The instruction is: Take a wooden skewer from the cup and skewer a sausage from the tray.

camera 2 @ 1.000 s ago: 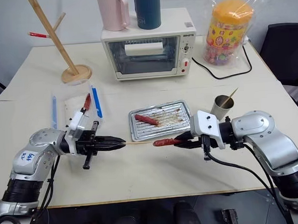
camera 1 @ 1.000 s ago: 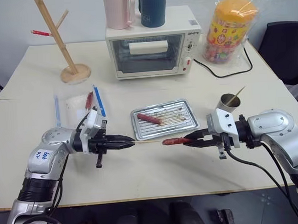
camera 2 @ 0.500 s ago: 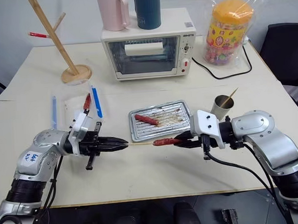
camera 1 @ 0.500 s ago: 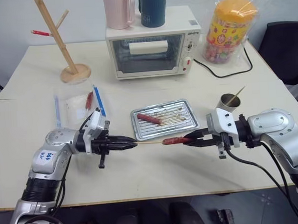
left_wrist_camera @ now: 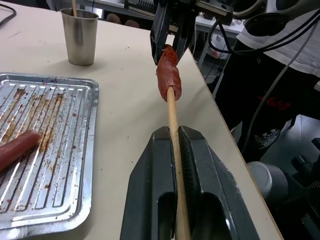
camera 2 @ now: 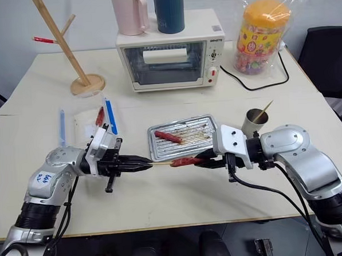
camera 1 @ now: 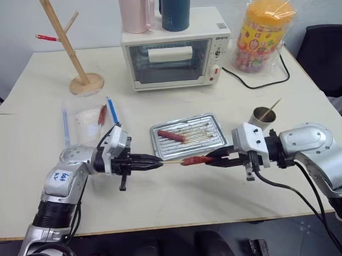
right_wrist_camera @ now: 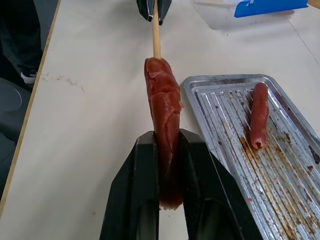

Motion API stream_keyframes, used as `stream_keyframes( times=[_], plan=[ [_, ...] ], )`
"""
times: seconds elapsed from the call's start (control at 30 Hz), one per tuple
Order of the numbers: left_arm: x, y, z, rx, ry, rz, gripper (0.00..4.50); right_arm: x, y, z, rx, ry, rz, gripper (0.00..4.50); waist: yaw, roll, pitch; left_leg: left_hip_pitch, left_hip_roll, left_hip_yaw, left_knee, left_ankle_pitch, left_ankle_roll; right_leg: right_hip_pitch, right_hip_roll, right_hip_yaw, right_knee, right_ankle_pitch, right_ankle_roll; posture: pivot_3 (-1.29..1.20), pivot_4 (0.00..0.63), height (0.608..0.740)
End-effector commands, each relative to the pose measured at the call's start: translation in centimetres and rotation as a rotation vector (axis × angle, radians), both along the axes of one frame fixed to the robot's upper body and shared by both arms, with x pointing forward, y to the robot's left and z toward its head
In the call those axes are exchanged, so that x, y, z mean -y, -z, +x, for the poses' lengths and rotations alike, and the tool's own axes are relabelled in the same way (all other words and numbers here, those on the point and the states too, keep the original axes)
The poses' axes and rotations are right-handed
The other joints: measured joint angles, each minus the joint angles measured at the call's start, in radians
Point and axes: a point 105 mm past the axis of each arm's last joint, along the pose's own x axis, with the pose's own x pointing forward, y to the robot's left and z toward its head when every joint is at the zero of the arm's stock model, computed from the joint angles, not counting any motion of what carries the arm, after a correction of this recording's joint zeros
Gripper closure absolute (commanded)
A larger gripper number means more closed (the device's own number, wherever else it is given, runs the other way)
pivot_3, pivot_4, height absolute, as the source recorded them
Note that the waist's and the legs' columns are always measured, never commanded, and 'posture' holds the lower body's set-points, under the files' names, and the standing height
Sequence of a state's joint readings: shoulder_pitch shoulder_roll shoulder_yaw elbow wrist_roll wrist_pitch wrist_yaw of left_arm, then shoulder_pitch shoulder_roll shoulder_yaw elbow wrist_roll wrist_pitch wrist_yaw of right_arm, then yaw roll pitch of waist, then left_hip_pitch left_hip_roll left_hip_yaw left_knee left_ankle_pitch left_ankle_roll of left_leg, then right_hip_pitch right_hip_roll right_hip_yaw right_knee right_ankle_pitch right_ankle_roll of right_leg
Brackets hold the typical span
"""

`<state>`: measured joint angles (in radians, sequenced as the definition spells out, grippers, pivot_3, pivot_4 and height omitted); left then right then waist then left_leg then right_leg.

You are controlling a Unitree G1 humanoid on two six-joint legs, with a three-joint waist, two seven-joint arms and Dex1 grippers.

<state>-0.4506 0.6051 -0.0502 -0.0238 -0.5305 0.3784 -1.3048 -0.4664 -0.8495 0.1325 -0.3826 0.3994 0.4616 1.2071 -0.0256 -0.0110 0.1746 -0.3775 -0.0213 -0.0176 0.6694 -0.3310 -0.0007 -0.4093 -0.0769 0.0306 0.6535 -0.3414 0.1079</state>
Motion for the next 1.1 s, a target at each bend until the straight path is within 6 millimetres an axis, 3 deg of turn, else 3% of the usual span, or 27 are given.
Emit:
stream_keyframes(
  times=[0.03,0.47,0.57,0.8,0.93,1.0,1.1],
  plan=[
    [0.4,-0.6,0.1,0.035,0.012,-0.002,4.5,-1.1,-0.9,-0.6,0.046,-0.052,0.005,3.96,0.0,0.0,0.0,0.0,0.0,0.0,0.0,0.0,0.0,0.0,0.0,0.0,0.0,0.0,0.0,0.0,0.15,0.74],
    [0.9,-0.5,0.1,0.041,0.007,-0.01,4.5,-1.9,-1.0,-0.5,0.008,-0.054,0.011,3.96,0.0,0.0,0.0,0.0,0.0,0.0,0.0,0.0,0.0,0.0,0.0,0.0,0.0,0.0,0.0,0.0,0.15,0.74],
    [0.8,-0.6,0.2,0.055,-0.008,-0.021,4.5,-1.6,-1.1,-0.2,0.008,-0.036,0.006,3.45,0.0,0.0,0.0,0.0,0.0,0.0,0.0,0.0,0.0,0.0,0.0,0.0,0.0,0.0,0.0,0.0,0.15,0.74],
    [-0.4,-1.3,0.3,0.103,-0.054,-0.048,4.5,0.3,-1.6,0.1,0.049,-0.003,0.003,1.62,0.001,0.0,0.0,0.0,0.0,0.0,0.001,0.0,0.0,0.0,0.0,0.0,0.0,0.0,0.0,0.0,0.15,0.74],
    [-2.0,-2.0,0.5,0.172,-0.136,-0.08,4.5,2.2,-2.7,0.7,0.173,0.058,0.065,0.54,0.001,0.0,0.0,0.0,0.0,0.0,0.0,0.0,0.0,0.0,0.0,0.0,0.0,0.0,0.0,0.0,0.15,0.74],
    [-3.2,-2.4,0.7,0.211,-0.212,-0.104,4.5,3.1,-3.0,0.0,0.155,0.066,0.151,0.05,0.001,0.0,0.0,0.0,0.0,0.0,0.0,0.0,0.0,0.0,0.0,0.0,0.0,0.0,0.0,0.0,0.15,0.74],
    [-5.3,-3.1,1.1,0.253,-0.355,-0.144,4.5,4.6,-3.4,-0.9,0.167,0.146,0.323,0.05,0.001,-0.001,0.0,0.0,0.0,0.0,0.0,0.0,0.0,0.0,0.0,0.0,0.0,0.0,0.0,0.0,0.15,0.74]
  ],
)
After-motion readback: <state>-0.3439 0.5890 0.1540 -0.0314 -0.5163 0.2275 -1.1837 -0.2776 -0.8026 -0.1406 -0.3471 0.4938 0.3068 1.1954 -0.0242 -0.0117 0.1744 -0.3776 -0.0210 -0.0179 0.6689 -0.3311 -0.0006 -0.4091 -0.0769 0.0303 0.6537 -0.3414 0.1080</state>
